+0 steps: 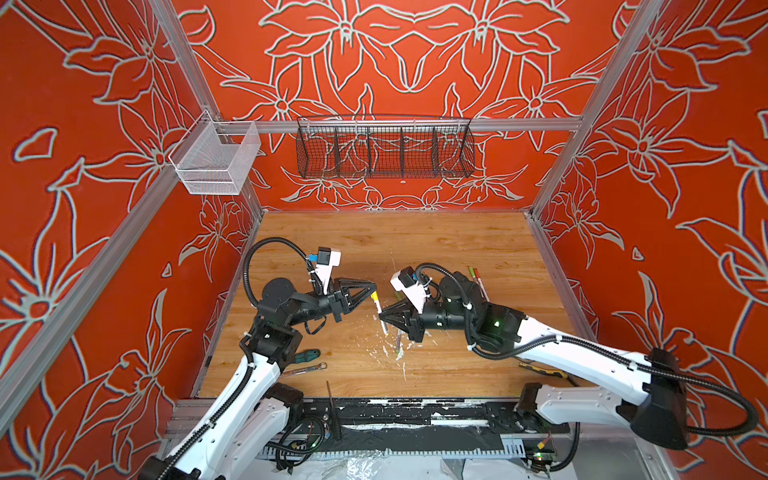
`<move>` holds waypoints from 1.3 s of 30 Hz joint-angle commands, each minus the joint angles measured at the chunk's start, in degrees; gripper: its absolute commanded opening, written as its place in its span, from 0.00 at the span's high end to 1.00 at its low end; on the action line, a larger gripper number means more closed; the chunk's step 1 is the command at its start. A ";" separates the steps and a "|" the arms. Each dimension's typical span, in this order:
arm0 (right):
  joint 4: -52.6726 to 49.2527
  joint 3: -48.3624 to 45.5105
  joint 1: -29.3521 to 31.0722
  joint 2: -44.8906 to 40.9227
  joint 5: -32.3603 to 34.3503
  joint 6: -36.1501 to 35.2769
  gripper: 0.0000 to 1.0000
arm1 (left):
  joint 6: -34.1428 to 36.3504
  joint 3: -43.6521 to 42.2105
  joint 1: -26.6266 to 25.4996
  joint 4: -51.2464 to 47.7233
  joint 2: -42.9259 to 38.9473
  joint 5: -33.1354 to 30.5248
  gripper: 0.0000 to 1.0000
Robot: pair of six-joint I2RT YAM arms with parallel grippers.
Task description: Insert the pens into the pen caps
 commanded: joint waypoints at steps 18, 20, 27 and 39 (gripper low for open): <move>0.23 7.10 -0.74 3.90 -3.01 -0.88 0.97 | 0.27 0.28 -0.69 -7.37 -2.80 2.73 0.09; -0.89 7.45 -0.74 4.34 -5.31 -1.33 0.97 | 0.27 0.10 -0.15 -7.39 -3.44 2.00 0.07; -4.18 9.03 -0.71 5.45 -12.76 -1.88 0.97 | 0.69 0.05 0.67 -7.73 -4.13 1.81 0.19; -4.10 10.11 -0.79 5.95 -13.38 -0.58 0.97 | 0.12 -0.16 0.77 -5.73 -3.12 4.13 0.89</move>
